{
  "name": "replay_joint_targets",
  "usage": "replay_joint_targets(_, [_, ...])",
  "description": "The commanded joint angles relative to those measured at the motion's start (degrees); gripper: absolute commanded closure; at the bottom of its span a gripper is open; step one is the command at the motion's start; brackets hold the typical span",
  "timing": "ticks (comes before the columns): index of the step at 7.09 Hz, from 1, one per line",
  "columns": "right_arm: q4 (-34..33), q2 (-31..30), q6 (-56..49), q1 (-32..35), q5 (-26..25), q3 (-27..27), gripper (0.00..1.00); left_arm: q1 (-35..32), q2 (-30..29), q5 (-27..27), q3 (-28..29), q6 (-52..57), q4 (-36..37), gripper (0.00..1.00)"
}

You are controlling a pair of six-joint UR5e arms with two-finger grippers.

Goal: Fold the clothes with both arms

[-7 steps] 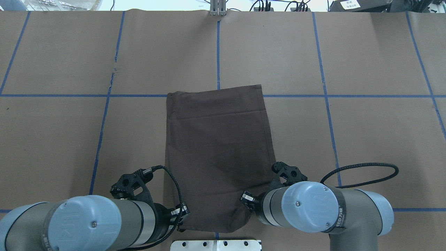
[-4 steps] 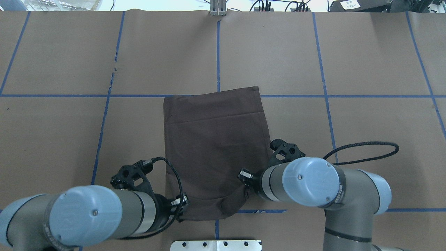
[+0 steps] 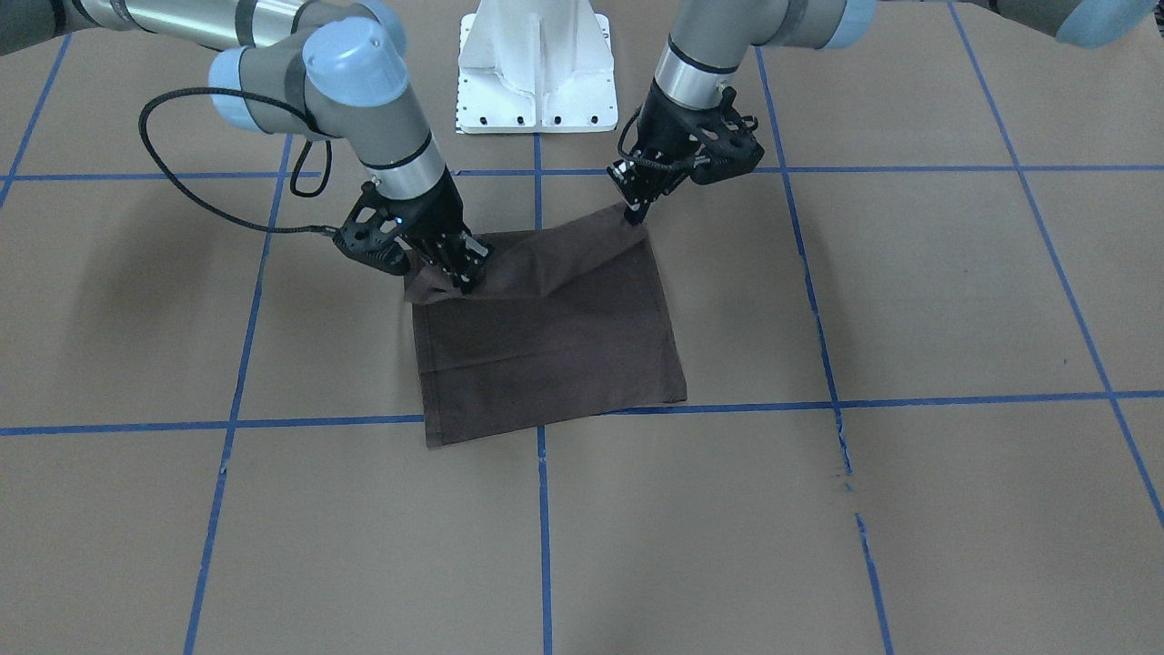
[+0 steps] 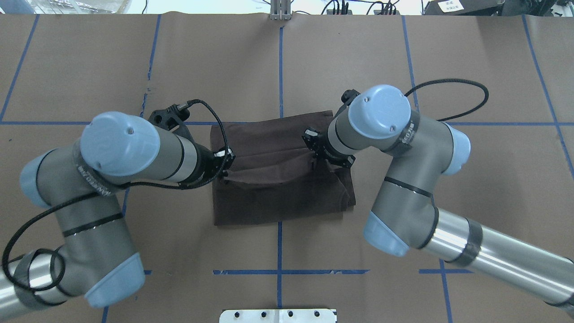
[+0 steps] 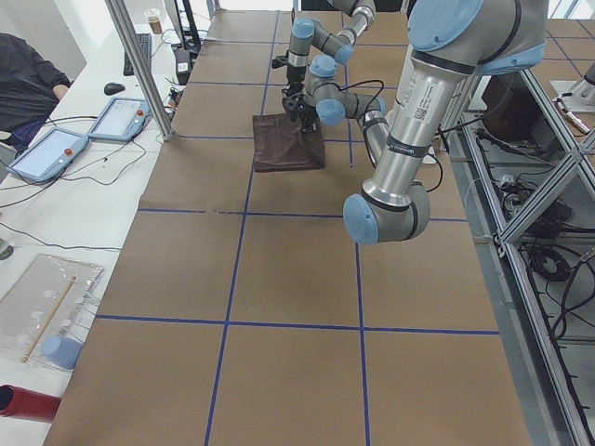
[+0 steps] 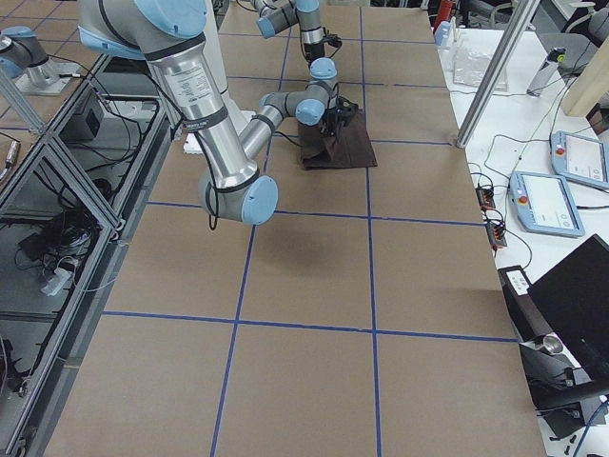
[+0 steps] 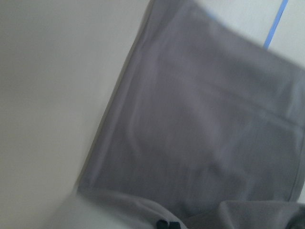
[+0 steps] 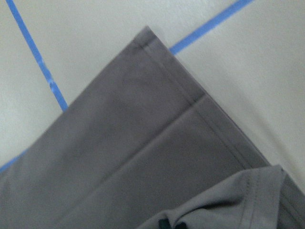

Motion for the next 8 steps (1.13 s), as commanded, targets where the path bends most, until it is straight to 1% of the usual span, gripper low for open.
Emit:
replay_joint_targets(1, [9.7,11.2,-3.2,5.2,2.8,-22.8,1.0,-6.8,-3.6,-0.5,15.9,4.1,-11.2,1.0])
replay_joint_targets(2, [14.0,13.3,-3.9,6.2,2.8,-28.6,0.93,-8.1,-8.5,-0.4,25.0,4.3,-14.7,1.0])
replay_joint_targets(3, [15.4,13.5,-6.4,7.0,2.7,-30.0,0.01,-8.9,-9.8,-0.1,31.1,7.6,-19.2,0.01])
replay_joint_targets(5, [15.5,13.4,-11.0,10.0,3.1,-31.0,0.0,-12.4,-9.8,-0.3,34.0,14.7,-20.5,0.0])
replay_joint_targets(6, [15.4,13.4,-11.8,11.8,4.6,-31.7,0.0,-13.0,-9.8,-0.3,34.5,17.3,-21.3,0.0])
replay_joint_targets(7, [15.0,13.2,-15.7,13.2,4.6,-31.9,0.0,-13.7,-9.5,-0.8,34.2,17.9,-21.6,0.0])
replay_joint_targets(8, [14.7,12.3,-25.2,15.8,4.9,-32.1,0.0,-16.0,-8.9,-4.9,33.9,21.2,-21.6,0.0])
